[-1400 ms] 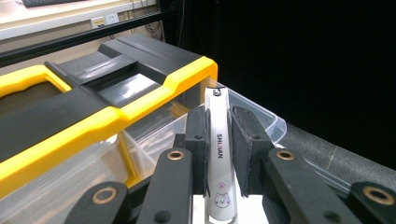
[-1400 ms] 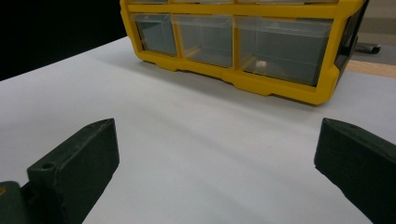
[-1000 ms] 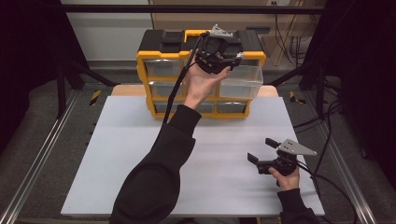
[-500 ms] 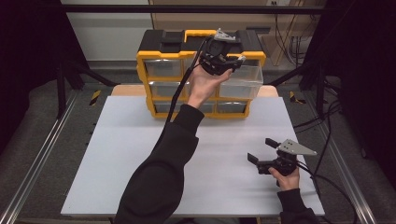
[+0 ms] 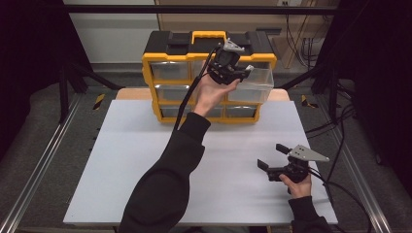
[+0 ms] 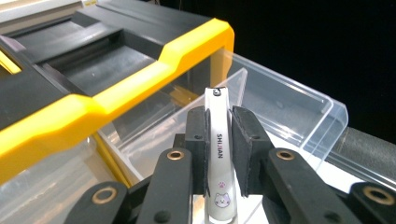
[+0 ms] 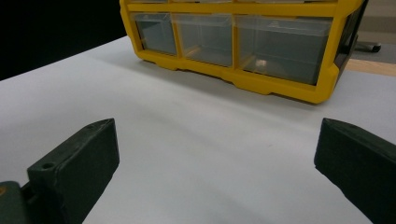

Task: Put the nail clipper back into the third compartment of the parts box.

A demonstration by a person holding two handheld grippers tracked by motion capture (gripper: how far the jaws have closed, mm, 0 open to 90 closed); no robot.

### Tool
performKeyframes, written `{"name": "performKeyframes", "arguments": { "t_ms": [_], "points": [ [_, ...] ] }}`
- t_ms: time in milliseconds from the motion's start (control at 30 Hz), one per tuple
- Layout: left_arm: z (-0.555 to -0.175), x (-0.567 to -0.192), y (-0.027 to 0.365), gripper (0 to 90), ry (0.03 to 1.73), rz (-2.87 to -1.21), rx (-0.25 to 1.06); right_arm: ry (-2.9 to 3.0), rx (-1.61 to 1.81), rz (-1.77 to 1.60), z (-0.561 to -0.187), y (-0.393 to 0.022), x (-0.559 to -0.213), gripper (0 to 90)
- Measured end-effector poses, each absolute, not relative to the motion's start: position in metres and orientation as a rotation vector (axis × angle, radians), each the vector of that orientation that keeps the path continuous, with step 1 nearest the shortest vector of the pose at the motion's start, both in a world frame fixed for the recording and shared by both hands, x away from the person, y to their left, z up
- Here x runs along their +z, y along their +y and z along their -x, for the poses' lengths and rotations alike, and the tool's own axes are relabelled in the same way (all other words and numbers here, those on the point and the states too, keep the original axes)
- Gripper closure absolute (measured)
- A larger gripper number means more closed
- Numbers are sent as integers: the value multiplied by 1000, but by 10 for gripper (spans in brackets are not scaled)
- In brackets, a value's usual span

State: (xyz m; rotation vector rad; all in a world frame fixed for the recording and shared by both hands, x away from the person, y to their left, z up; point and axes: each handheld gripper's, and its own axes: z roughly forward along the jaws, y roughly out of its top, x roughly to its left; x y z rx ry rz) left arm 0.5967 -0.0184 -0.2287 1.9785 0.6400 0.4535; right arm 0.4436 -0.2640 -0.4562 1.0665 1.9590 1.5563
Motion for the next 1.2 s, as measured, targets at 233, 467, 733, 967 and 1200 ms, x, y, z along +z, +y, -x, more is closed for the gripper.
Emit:
{"name": "performKeyframes", "arguments": {
  "t_ms": [233,467,733,967,1200],
  "points": [
    [-599,-235,-18,768,632,-2007,439,1963,1555,-1067,-444,-264,-457,7],
    [-596,-232,-10,695,627,-1969,449,1965,1552,-1067,-444,-264,-457,7],
    [-581,-223,9,554,592,-1905,484,1962,1553,-1069,-444,-264,-457,6],
    [-565,-225,36,392,560,-1867,508,1963,1553,-1065,-444,-264,-457,5],
    [-550,-232,67,262,567,-1850,529,1965,1546,-1067,-444,-264,-457,5]
  ]
}}
